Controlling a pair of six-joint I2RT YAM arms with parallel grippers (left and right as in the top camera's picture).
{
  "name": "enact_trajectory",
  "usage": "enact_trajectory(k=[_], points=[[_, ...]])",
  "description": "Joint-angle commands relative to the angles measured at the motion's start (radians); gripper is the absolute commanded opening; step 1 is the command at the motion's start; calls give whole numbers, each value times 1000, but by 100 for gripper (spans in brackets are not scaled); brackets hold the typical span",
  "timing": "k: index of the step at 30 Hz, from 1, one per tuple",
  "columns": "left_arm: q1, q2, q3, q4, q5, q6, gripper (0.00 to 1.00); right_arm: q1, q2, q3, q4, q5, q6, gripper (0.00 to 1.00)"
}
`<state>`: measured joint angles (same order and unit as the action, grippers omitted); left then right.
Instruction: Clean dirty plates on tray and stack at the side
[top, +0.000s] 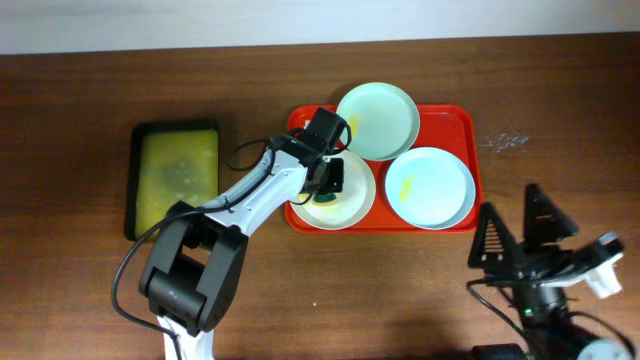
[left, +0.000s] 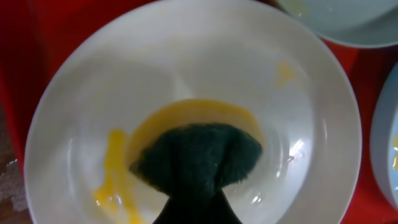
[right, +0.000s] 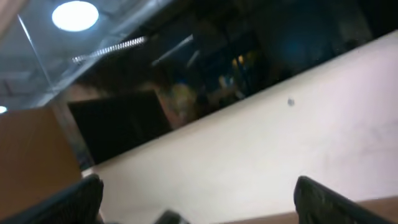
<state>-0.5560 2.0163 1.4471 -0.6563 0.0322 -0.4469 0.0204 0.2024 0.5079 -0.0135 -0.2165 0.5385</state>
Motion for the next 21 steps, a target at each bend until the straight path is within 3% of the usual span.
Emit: enact_trajectory(k=[1,3,6,7,8,9,10,13,16,21], points=[[2,5,-3,1,-6,-9,0,6,357,394,-453,-20,-203,99],[2,5,-3,1,-6,-9,0,6,611,628,-686,-138,-220,99],[1,5,-3,1,-3,-9,0,6,869,765,-723,-571,-217,96],[2,5,-3,1,-3,-9,0,14,956,768,-689,-659,-218,72],[2,5,-3,1,-3,-9,0,44,1040,768,-699,-621,-221,48],[2,5,-3,1,-3,-9,0,76,1096,768,-717,-554,-220,37],[2,5,-3,1,-3,-9,0,127,1161,768,-732,-463,-220,34],[2,5,-3,1,-3,-9,0,242,1375,768,-742,-208,-185,38],[2,5,-3,1,-3,-9,0,230,1492,768,-731,-187,-188,39],[2,5,-3,1,-3,-9,0,209,1622,767,-715,-163,-333,39]])
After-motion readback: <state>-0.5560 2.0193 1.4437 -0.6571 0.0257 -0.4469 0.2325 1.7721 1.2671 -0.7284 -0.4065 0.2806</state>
